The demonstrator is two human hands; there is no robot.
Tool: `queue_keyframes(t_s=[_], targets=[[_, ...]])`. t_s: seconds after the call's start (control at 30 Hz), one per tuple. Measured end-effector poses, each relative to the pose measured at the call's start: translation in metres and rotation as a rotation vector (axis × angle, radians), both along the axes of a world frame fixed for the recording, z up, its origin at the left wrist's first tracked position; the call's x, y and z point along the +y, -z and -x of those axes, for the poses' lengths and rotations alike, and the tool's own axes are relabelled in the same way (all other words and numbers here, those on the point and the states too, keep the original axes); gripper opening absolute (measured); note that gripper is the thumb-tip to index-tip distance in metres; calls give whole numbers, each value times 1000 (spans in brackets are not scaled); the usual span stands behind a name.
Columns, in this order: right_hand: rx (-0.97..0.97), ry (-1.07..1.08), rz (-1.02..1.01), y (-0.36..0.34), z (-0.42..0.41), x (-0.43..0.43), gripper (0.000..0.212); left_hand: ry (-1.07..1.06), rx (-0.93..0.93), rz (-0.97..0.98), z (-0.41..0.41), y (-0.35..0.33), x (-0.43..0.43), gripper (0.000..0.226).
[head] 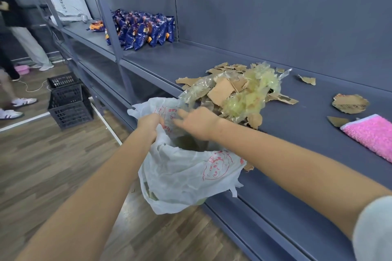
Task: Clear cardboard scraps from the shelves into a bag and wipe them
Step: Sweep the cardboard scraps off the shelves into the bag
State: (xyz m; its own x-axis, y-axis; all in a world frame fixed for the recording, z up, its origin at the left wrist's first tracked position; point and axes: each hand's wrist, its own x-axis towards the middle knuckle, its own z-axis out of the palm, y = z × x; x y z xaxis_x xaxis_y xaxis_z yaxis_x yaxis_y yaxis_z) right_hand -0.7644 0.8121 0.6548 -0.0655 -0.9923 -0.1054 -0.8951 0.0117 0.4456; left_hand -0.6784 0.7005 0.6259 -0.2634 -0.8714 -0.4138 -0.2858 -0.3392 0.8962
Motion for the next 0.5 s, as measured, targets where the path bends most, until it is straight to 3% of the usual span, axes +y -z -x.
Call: queue_keyframes(t_s=[0.1,0.17,0.27,0.37,0.43,0.5], targets=[[-84,23,-90,14,0,-6,88,42,-29,-28,2,-3,-1,18],[-189,49,-131,20,-1,-8,93,70,-65,-24,3,-4,-1,17],[-307,80,-163,11,-4,-4,86,86,-95,-6,4,-5,-3,17],[-312,35,-164,-14,-12,8,66,73,-71,-13,4,-3,-3,14],[-393,12,-20,-35,-17,25,47,72,-59,-17,4,-3,-2,16],[-471,-5,357,-53,-10,46,36,70,-38,-15,4,-2,-1,14]])
